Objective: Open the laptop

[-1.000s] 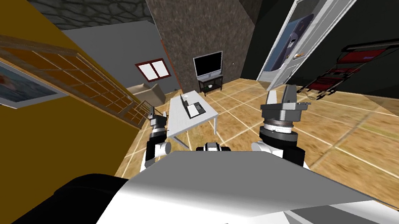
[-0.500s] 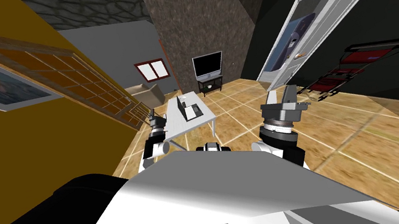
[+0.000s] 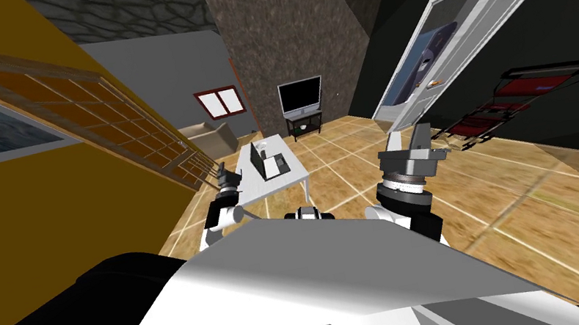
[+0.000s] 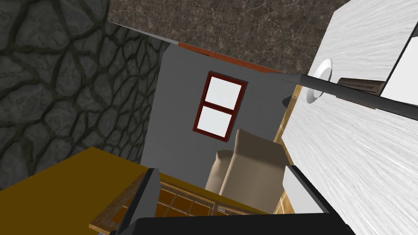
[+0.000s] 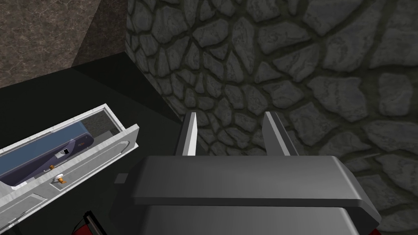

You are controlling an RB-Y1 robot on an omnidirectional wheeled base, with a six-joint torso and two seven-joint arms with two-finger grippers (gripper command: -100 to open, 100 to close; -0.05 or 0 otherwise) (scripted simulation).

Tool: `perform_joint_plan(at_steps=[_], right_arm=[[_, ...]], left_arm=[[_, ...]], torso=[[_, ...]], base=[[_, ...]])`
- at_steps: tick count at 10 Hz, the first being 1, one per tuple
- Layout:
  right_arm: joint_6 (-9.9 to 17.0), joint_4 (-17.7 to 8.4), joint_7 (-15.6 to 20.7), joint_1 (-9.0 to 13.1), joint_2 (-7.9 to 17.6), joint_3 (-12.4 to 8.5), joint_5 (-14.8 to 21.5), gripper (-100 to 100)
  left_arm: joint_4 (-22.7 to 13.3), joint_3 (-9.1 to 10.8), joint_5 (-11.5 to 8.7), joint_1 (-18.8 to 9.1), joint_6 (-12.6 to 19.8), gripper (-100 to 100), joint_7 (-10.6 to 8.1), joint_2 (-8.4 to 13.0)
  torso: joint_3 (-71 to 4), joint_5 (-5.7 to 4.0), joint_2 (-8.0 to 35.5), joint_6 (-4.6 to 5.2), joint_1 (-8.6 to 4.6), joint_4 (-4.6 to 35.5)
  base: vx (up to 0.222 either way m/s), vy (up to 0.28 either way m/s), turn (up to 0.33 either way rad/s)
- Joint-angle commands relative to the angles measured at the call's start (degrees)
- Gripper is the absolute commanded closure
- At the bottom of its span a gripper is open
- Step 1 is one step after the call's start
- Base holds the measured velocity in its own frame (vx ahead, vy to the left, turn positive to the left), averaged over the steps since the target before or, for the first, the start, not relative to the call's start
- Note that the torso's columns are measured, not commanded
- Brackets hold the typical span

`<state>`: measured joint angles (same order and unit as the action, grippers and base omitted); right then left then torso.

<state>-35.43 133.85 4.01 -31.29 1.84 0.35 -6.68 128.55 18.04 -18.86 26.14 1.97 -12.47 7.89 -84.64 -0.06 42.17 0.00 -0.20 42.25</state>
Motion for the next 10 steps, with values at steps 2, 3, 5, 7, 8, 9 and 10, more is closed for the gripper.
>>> perform_joint_plan(at_steps=[2,3,5,7,8,9,10], right_arm=[[0.0,0.0,0.0,0.0,0.0,0.0,0.0,0],[0.0,0.0,0.0,0.0,0.0,0.0,0.0,0],[0.0,0.0,0.0,0.0,0.0,0.0,0.0,0],[0.0,0.0,0.0,0.0,0.0,0.0,0.0,0],[0.0,0.0,0.0,0.0,0.0,0.0,0.0,0],[0.0,0.0,0.0,0.0,0.0,0.0,0.0,0],[0.0,0.0,0.0,0.0,0.0,0.0,0.0,0]], left_arm=[[-1.7,2.73,-3.1,-1.1,5.4,-100,-2.17,-0.3],[-2.0,3.33,-3.9,-1.3,6.7,-100,-2.65,-0.7],[-2.6,4.45,-5.2,-1.6,9.2,-100,-3.53,-1.9],[-3.1,5.35,-6.3,-1.9,11.2,-100,-4.24,-3.7],[-3.3,5.69,-6.8,-2.0,11.9,-100,-4.51,-4.8],[-3.5,5.95,-7.1,-2.1,12.5,-100,-4.71,-6.0],[-3.5,6.13,-7.3,-2.1,12.9,-100,-4.85,-7.0]], torso=[[0.2,0.11,0.2,-0.01,0.39,0.1],[0.1,0.08,0.1,-0.01,0.24,0.0],[0.1,0.07,0.1,0.01,0.26,0.0],[0.1,0.11,0.1,0.07,0.25,0.0],[0.0,0.12,0.0,0.1,0.25,0.0],[0.0,0.11,0.0,0.08,0.29,0.0],[0.0,0.11,0.0,0.04,0.34,0.0]], base=[[0.105,-0.106,0.022],[0.134,-0.119,0.033],[0.104,-0.094,-0.001],[0.082,-0.09,0.015],[0.057,-0.074,-0.002],[0.054,-0.046,-0.004],[0.039,-0.034,-0.004]])
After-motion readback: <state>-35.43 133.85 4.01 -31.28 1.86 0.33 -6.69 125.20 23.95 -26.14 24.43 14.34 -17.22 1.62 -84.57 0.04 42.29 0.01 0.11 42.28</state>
